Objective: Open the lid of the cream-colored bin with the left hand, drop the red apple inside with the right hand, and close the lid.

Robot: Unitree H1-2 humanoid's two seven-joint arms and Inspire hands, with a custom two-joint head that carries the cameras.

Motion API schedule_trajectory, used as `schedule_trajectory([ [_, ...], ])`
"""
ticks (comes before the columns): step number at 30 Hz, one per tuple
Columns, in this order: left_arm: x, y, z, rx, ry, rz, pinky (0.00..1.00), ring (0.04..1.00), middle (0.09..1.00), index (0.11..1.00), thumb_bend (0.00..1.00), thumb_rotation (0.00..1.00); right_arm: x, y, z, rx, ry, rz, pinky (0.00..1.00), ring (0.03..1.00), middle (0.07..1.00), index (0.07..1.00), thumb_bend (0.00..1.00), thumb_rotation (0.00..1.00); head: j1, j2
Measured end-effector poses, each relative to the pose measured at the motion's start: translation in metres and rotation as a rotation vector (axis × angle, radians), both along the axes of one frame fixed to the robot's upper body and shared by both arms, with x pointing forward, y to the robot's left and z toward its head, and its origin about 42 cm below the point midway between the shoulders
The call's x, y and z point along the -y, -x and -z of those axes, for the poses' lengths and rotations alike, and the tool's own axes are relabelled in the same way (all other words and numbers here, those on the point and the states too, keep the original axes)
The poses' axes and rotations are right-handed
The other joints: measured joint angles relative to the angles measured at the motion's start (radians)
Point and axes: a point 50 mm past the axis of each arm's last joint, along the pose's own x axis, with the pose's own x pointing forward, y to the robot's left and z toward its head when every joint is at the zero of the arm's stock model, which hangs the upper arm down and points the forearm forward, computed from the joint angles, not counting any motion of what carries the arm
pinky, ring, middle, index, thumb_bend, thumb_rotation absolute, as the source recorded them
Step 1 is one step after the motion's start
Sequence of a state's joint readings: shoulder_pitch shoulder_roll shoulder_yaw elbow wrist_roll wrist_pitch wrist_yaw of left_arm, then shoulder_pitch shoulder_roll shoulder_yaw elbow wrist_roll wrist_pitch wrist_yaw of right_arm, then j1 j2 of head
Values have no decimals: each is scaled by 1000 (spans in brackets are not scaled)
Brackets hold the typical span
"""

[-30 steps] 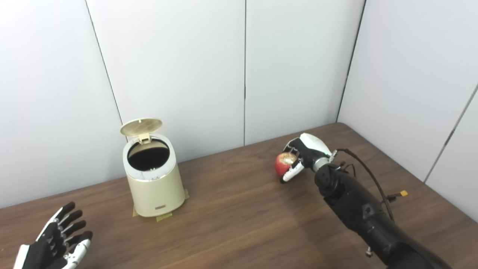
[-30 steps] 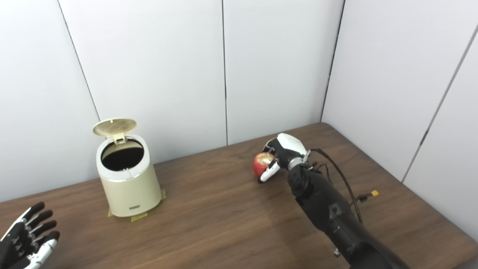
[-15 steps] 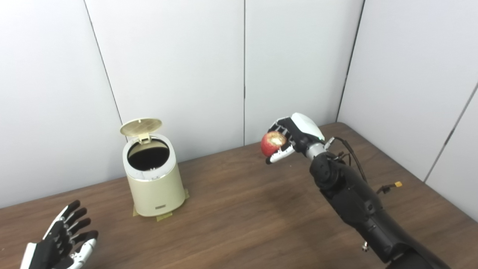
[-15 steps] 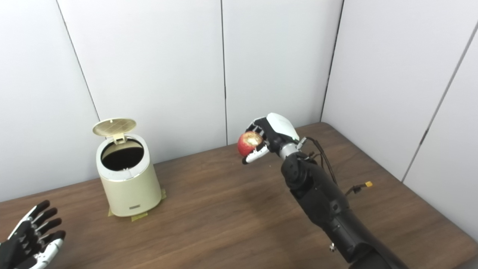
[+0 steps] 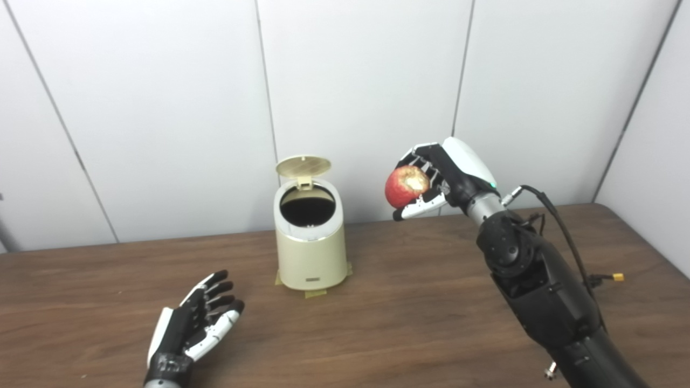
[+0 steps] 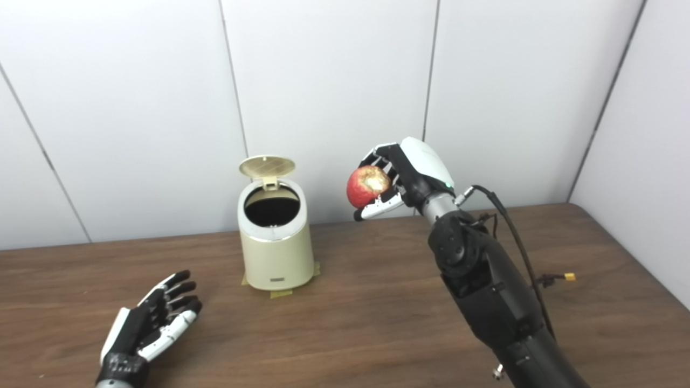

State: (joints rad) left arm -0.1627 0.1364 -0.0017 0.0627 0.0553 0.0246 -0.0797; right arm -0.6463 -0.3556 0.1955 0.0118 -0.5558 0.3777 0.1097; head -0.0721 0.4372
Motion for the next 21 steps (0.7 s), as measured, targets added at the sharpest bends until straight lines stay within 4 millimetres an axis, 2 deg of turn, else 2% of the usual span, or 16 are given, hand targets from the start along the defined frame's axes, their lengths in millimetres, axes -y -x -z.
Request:
schedule_trajectory([
  [3,8,-1,2,10,-6,8,692,791,839,878,603,389,-15,-1,0,-4,-38,-32,278,356,453,555,508,0,21,-6],
  [6,14,-4,5,18,-17,13,692,789,835,875,608,411,-28,-5,-2,-9,-66,-54,249,353,455,555,508,0,25,-12],
  [13,16,-7,4,28,-16,7,706,787,837,877,608,398,-56,-12,1,-12,-74,-106,257,353,468,558,508,0,35,-14],
  [15,17,-7,4,28,-13,8,707,791,837,878,613,403,-64,-12,4,-18,-79,-112,232,340,463,557,506,0,37,-14],
  [21,20,-9,2,34,-7,10,702,800,846,882,594,380,-78,-21,3,-27,-71,-114,225,342,458,555,507,0,41,-12],
])
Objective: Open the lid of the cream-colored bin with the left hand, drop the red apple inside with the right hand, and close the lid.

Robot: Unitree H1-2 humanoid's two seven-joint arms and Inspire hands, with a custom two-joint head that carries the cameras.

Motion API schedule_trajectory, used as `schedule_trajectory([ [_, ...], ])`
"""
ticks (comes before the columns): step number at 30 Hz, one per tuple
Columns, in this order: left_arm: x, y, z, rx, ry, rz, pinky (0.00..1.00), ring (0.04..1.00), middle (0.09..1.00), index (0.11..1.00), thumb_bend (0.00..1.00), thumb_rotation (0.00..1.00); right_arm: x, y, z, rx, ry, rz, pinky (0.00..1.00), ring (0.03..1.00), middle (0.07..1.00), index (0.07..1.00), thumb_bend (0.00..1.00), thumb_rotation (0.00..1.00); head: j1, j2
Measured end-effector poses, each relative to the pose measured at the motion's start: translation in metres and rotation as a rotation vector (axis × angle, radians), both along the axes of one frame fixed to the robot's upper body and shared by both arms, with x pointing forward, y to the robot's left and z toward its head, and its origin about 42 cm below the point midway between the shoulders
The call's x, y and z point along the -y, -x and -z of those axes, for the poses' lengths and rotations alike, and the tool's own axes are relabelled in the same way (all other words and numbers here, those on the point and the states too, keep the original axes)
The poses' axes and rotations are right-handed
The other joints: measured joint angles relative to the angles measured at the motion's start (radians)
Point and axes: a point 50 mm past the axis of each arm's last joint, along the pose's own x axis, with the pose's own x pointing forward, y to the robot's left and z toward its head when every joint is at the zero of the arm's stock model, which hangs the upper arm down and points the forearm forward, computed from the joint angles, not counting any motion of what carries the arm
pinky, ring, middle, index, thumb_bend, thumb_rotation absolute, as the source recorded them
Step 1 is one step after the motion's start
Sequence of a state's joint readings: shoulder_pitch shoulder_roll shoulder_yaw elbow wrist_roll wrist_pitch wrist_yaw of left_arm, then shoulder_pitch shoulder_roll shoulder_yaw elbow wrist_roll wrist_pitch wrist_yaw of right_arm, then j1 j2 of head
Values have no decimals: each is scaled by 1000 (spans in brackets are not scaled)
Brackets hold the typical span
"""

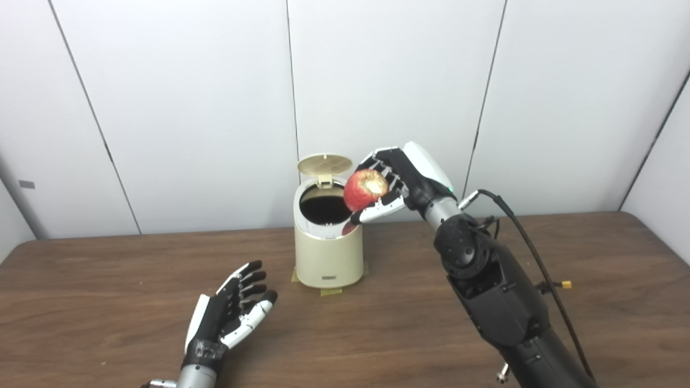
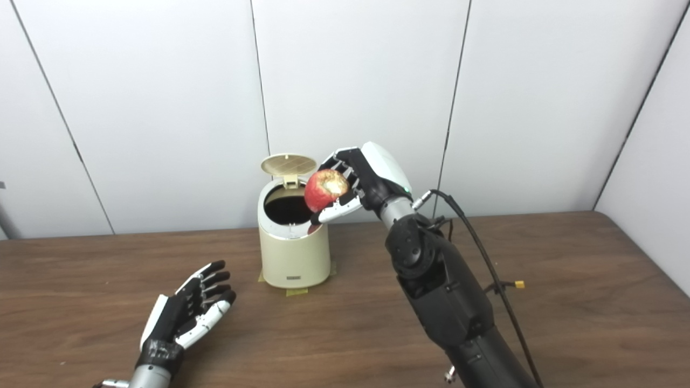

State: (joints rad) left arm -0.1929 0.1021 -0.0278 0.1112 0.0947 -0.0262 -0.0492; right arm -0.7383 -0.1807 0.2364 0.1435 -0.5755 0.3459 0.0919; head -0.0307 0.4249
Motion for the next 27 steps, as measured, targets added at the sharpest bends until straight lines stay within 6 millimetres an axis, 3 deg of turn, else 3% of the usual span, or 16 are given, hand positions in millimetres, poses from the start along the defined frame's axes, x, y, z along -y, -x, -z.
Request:
schedule_trajectory([
  [27,10,2,-8,33,-6,7,718,786,830,870,630,422,-33,-28,26,-17,-23,16,243,349,463,557,506,0,32,28],
])
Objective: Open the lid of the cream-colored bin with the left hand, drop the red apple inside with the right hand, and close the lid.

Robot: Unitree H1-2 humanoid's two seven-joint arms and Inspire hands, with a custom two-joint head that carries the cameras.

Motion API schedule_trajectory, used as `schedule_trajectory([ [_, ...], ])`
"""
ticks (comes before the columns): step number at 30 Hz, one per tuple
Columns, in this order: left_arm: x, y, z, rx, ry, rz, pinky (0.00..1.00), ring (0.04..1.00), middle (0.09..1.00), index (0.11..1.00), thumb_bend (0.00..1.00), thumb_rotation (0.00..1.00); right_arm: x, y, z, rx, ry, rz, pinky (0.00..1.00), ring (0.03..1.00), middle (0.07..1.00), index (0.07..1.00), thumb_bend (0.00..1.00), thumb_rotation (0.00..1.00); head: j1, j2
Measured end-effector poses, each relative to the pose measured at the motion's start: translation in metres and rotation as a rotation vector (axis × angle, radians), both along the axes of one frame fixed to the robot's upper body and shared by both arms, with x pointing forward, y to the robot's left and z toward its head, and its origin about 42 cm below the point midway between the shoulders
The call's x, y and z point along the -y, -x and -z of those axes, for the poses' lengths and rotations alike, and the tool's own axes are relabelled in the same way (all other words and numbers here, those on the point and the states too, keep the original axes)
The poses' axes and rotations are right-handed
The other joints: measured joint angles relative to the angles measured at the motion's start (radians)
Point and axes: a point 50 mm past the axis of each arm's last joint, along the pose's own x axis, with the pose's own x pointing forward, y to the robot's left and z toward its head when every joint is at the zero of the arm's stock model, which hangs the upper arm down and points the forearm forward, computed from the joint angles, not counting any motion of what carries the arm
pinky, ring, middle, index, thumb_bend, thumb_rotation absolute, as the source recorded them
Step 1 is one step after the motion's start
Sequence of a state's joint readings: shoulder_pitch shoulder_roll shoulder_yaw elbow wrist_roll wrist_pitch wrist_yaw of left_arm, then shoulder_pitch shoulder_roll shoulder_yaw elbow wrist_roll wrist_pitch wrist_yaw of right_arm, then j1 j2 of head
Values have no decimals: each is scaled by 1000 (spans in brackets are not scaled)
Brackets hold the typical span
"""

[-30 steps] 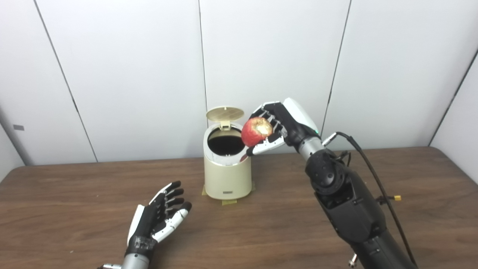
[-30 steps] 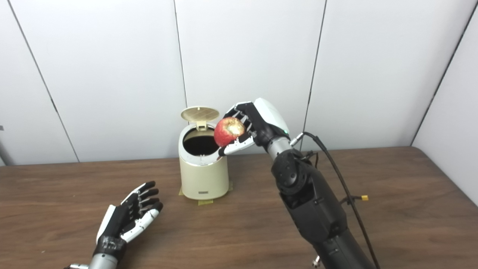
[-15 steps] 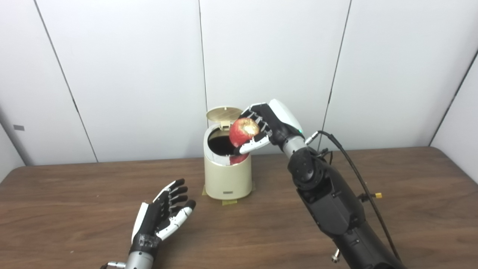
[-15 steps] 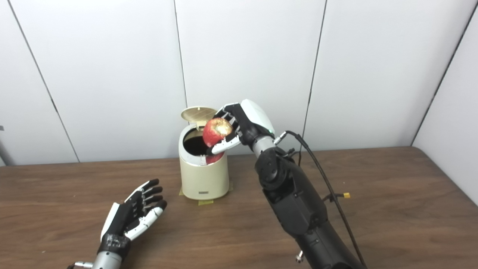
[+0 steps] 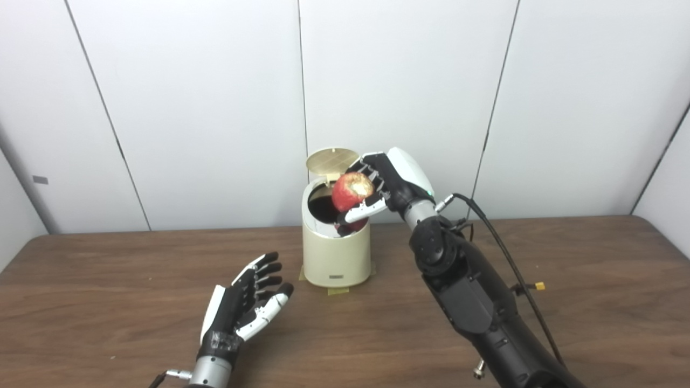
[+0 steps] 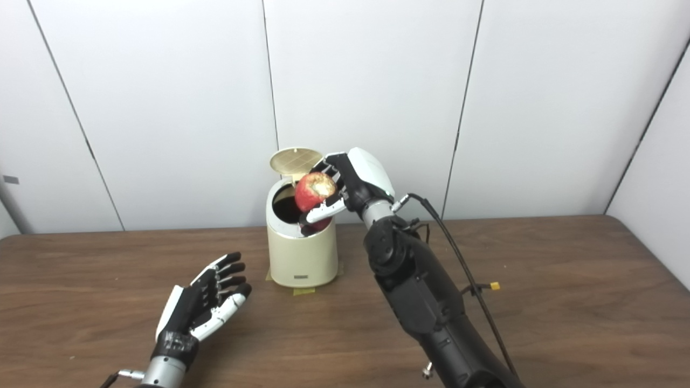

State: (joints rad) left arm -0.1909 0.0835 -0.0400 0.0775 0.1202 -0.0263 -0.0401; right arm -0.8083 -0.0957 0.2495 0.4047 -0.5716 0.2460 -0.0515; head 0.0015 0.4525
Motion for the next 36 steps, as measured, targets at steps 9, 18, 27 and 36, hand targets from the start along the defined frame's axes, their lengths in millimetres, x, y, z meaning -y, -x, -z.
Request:
schedule_trajectory([
  [9,1,2,2,-3,-5,2,722,785,827,873,631,427,-10,1,-1,21,67,-25,432,546,608,499,523,107,5,5],
  [18,3,3,-1,6,-6,7,717,782,826,871,613,405,-9,2,-5,2,129,-47,468,669,824,777,968,200,9,8],
  [27,3,3,-1,5,-5,8,721,784,831,875,626,412,-8,3,-9,-9,177,-68,506,721,857,811,1000,226,9,15],
  [36,5,3,-1,5,-5,11,714,780,832,871,636,423,-6,3,-11,-15,178,-73,463,674,826,791,969,208,14,20],
])
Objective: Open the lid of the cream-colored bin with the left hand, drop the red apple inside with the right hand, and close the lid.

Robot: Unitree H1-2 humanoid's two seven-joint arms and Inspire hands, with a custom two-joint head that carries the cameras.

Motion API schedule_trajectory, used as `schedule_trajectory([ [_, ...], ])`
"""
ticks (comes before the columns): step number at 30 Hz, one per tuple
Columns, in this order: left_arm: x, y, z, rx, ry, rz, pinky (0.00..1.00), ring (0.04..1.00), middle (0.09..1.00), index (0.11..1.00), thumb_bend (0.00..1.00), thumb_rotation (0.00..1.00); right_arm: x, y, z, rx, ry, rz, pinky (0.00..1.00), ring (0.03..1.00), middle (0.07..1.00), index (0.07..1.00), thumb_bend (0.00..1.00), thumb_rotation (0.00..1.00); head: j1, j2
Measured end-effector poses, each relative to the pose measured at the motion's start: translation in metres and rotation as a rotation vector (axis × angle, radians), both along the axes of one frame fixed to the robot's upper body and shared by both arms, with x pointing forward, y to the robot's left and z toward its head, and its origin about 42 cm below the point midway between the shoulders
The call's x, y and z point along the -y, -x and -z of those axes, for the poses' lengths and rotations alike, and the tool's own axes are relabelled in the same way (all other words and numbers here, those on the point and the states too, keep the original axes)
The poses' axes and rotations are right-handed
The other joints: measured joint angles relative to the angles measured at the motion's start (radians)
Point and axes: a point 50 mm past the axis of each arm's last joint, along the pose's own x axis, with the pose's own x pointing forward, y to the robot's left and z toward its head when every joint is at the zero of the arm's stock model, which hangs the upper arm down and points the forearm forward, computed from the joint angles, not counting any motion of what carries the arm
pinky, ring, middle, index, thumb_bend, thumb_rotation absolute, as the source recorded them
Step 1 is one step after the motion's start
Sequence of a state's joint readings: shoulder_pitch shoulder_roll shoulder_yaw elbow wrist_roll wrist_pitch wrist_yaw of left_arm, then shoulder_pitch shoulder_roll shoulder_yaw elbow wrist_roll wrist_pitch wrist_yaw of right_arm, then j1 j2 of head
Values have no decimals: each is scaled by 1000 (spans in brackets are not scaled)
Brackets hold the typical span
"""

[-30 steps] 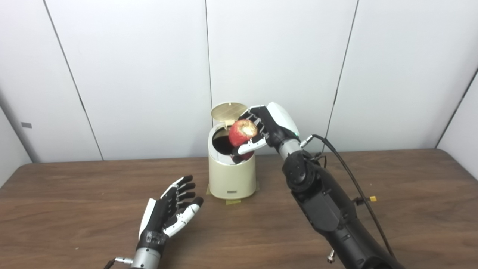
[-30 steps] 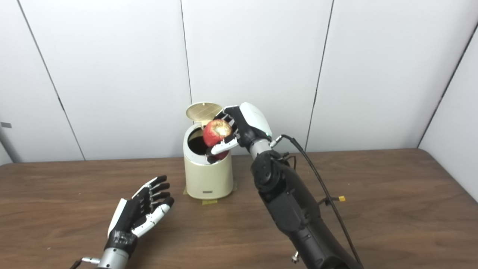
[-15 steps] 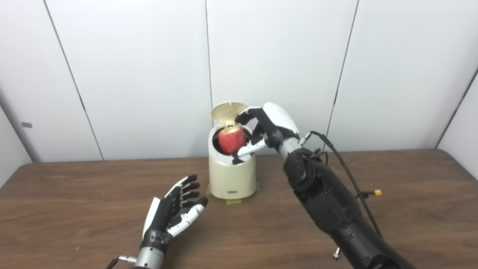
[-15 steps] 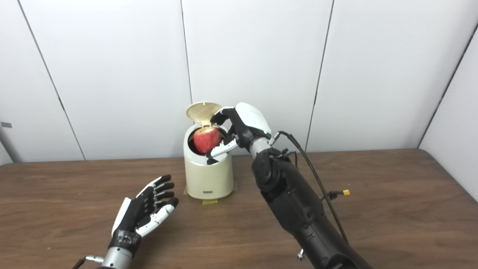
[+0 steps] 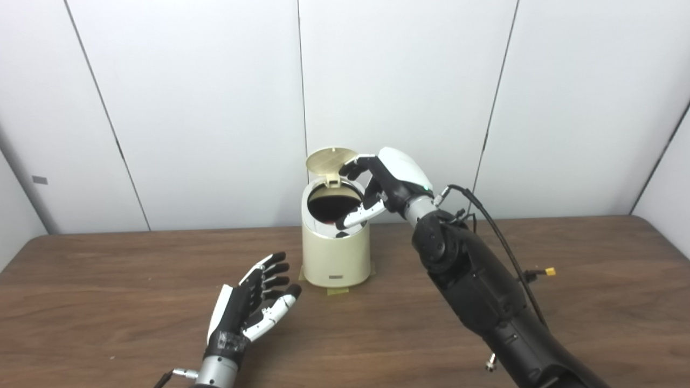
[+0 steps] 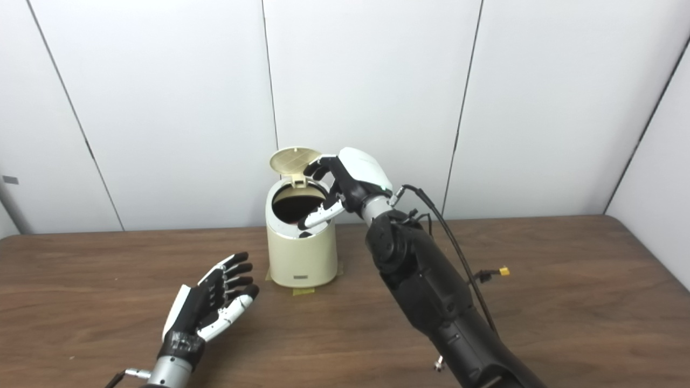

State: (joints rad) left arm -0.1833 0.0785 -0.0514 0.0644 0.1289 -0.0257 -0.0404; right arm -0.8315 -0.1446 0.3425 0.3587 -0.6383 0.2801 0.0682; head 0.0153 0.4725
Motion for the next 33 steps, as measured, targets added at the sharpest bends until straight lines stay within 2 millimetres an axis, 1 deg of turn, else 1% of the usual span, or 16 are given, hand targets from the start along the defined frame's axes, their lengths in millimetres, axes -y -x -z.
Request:
schedule_trajectory([
  [2,0,0,0,0,0,0,709,779,829,871,631,416,1,1,-1,-2,-13,-2,447,647,812,780,944,191,-2,-2],
  [4,0,0,0,0,0,1,705,775,827,868,632,413,6,4,-2,-2,-55,-2,434,602,759,745,882,174,-3,-3],
  [5,0,0,0,-1,1,0,705,775,827,867,633,413,8,7,0,-6,-77,-6,431,594,750,739,873,172,-3,-3],
  [6,0,0,0,-1,0,0,709,775,828,869,626,408,10,10,1,-6,-102,-6,405,551,709,703,858,150,-3,-2],
  [12,-1,0,0,-1,0,0,704,774,825,867,620,401,37,37,7,52,-356,4,365,497,658,671,820,94,0,-3],
  [13,-1,0,0,-1,0,0,702,774,823,865,621,399,42,43,6,69,-403,-13,375,501,661,677,809,95,2,-3],
  [15,-2,0,0,-2,-1,-3,700,772,822,865,615,396,54,55,5,110,-483,-54,408,512,666,688,798,134,5,-6],
  [17,-2,-1,0,-1,-2,-4,704,774,822,866,614,390,67,69,8,143,-514,-89,408,517,676,690,802,151,5,-6],
  [19,-2,-1,0,-1,4,-3,679,775,825,868,616,392,84,81,18,134,-551,-95,417,538,696,699,813,157,3,-6],
  [21,-3,-1,0,-3,15,-3,661,777,827,870,632,411,99,98,32,97,-648,-100,478,582,736,738,815,200,5,-6],
  [23,-5,-1,0,-3,22,-3,652,775,827,868,653,433,110,116,50,40,-731,-110,511,617,779,773,813,212,15,0],
  [24,-5,-1,0,-4,24,-5,648,774,827,867,659,441,112,124,59,10,-759,-117,524,636,798,787,815,200,20,0],
  [27,-4,-2,-1,-3,30,0,642,783,833,873,646,427,118,145,86,-65,-833,-117,518,667,823,806,778,141,26,0],
  [28,-5,-2,-2,-2,32,0,642,782,833,874,645,425,120,152,94,-74,-846,-114,519,670,820,805,775,149,32,2],
  [30,-5,-2,-2,-2,34,0,647,780,833,873,645,424,123,159,106,-66,-874,-109,534,676,815,807,803,199,40,2],
  [33,-5,-2,-2,-2,35,2,637,772,834,870,654,428,126,160,118,-54,-918,-88,550,669,813,808,814,185,40,3],
])
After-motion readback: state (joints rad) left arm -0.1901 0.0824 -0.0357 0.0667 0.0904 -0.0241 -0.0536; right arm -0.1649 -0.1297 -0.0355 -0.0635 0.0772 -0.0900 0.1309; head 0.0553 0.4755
